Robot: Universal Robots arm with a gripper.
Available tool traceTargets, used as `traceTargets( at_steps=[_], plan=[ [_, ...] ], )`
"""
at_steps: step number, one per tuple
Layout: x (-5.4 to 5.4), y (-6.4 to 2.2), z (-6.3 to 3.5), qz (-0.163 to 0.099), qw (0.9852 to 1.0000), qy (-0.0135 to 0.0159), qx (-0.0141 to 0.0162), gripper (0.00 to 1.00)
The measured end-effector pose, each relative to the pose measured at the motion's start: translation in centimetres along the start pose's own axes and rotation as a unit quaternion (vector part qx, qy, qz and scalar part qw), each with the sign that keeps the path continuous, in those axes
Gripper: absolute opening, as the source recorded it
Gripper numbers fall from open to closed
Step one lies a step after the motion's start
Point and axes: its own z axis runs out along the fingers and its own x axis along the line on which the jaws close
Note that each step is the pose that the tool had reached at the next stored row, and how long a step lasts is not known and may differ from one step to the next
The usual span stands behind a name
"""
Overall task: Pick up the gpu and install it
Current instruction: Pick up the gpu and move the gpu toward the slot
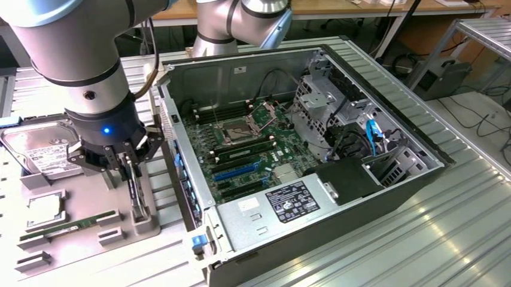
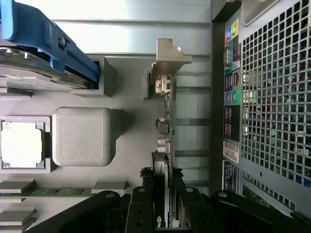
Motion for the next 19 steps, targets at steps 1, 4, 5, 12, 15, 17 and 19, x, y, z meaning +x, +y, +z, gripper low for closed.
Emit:
traceTargets(
  at_steps=[1, 4, 5, 12, 15, 17, 19],
  plan=[
    [0.0, 0.0, -0.06, 0.0, 1.0, 0.0001, -0.0001, 0.26],
    [0.0, 0.01, -0.53, 0.0, 1.0, 0.0001, -0.0012, 0.26],
    [0.0, 0.01, -0.74, 0.0, 1.0, 0.0001, -0.0014, 0.26],
    [-0.2, 0.05, -2.68, 0.0, 1.0, 0.0, -0.0015, 0.26],
    [-0.2, 0.07, -3.77, 0.0, 1.0, 0.0001, -0.0017, 0.26],
    [-0.2, 0.08, -4.42, 0.0, 1.0, 0.0, -0.0027, 0.26],
    [-0.3, 0.09, -5.26, 0.0, 1.0, 0.0001, -0.0037, 0.26]
  ],
)
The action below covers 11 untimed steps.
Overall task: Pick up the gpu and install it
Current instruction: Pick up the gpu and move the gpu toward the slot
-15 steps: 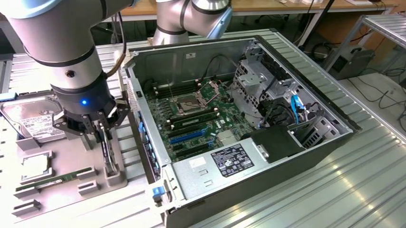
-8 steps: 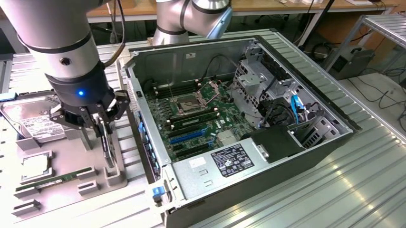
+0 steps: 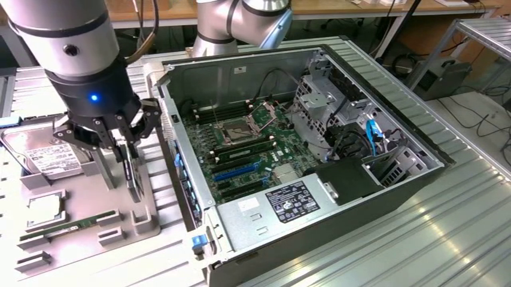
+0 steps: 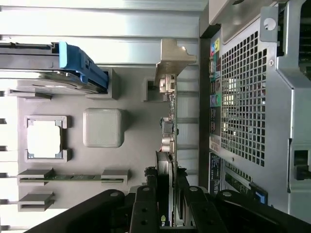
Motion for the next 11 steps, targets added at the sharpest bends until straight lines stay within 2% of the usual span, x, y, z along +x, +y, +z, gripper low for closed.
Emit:
traceTargets(
  at_steps=[3, 5, 11],
  plan=[
    [-0.2, 0.05, -2.05, 0.0, 1.0, -0.0001, -0.0004, 0.26],
    [-0.3, 0.07, -3.01, 0.0, 1.0, -0.0001, -0.0006, 0.26],
    [-0.8, 0.17, -7.1, 0.0, 1.0, 0.0, -0.0021, 0.26]
  ],
)
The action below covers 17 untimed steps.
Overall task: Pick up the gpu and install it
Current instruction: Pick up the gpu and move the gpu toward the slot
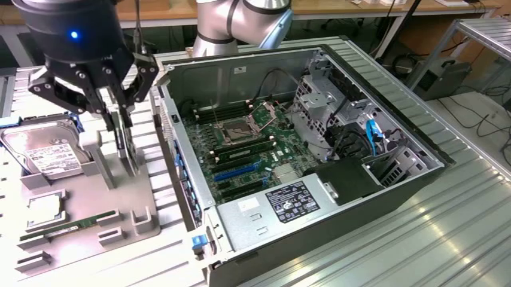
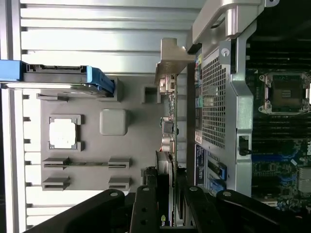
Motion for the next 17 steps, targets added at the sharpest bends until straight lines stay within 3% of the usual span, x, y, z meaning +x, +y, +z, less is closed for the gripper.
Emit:
traceTargets(
  at_steps=[3, 6, 8, 9, 11, 17],
  plan=[
    [-0.6, 0.02, -1.4, 0.0, 1.0, 0.0, -0.0019, 0.26],
    [-1.3, -0.02, -2.13, 0.0, 1.0, 0.0, -0.0047, 0.26],
    [-1.8, -0.08, -2.46, 0.0, 1.0, -0.0001, -0.0087, 0.26],
    [-2.4, -0.14, -2.74, 0.001, 0.9999, 0.0, -0.0129, 0.26],
    [-3.0, -0.2, -3.05, 0.001, 0.9999, 0.0, -0.0169, 0.26],
    [-4.9, -0.31, -3.58, 0.001, 0.9998, 0.0001, -0.0207, 0.26]
  ],
)
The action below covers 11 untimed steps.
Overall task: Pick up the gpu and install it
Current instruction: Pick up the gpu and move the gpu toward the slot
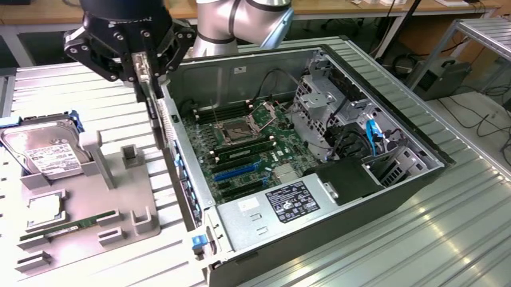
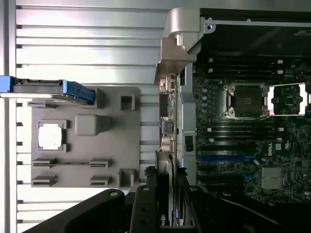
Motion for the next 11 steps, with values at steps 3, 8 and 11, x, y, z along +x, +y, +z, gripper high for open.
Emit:
traceTargets(
  at_steps=[3, 8, 11],
  plan=[
    [-1.1, -0.04, -0.08, 0.0, 1.0, 0.0001, -0.0008, 0.26],
    [-2.9, -0.09, -0.11, 0.0, 1.0, 0.0001, -0.0014, 0.26],
    [-4.1, -0.12, -0.08, 0.0, 1.0, 0.0002, -0.0015, 0.26]
  ],
)
